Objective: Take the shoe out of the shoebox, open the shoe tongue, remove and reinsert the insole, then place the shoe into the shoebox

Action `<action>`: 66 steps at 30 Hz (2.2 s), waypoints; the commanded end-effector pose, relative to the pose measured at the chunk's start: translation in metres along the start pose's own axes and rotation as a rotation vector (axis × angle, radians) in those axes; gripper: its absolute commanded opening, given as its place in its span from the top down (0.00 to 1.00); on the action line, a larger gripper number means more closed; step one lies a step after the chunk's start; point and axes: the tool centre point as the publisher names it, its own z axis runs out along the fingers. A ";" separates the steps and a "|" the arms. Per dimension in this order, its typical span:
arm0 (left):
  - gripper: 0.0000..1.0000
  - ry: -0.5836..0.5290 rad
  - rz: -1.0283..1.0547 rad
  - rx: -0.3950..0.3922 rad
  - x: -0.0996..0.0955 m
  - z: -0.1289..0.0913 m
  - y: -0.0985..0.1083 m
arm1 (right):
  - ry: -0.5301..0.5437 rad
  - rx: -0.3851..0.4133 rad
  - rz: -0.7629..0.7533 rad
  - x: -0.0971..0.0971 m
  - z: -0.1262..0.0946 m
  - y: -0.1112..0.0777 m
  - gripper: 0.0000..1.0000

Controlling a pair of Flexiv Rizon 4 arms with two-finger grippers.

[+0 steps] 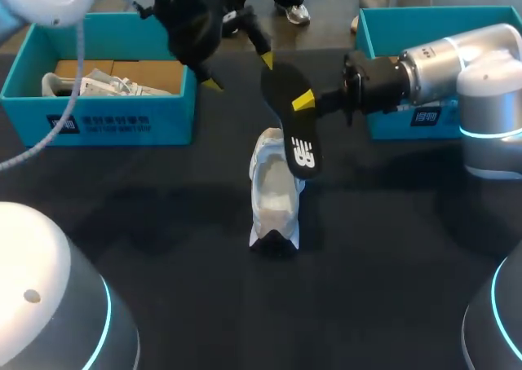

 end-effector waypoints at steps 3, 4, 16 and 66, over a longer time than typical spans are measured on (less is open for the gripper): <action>0.00 -0.383 -0.019 -0.081 0.012 -0.001 -0.008 | -0.005 0.001 0.004 0.002 -0.002 -0.001 1.00; 0.00 -0.407 -0.022 -0.085 0.013 0.000 -0.008 | -0.006 0.001 0.005 0.002 -0.003 -0.001 1.00; 0.00 -0.651 -0.055 -0.149 0.011 0.011 -0.007 | -0.007 0.023 0.041 0.019 -0.005 -0.013 1.00; 0.45 -1.073 -0.091 -0.140 -0.037 0.056 0.008 | 0.047 -0.022 0.030 0.042 0.030 -0.032 1.00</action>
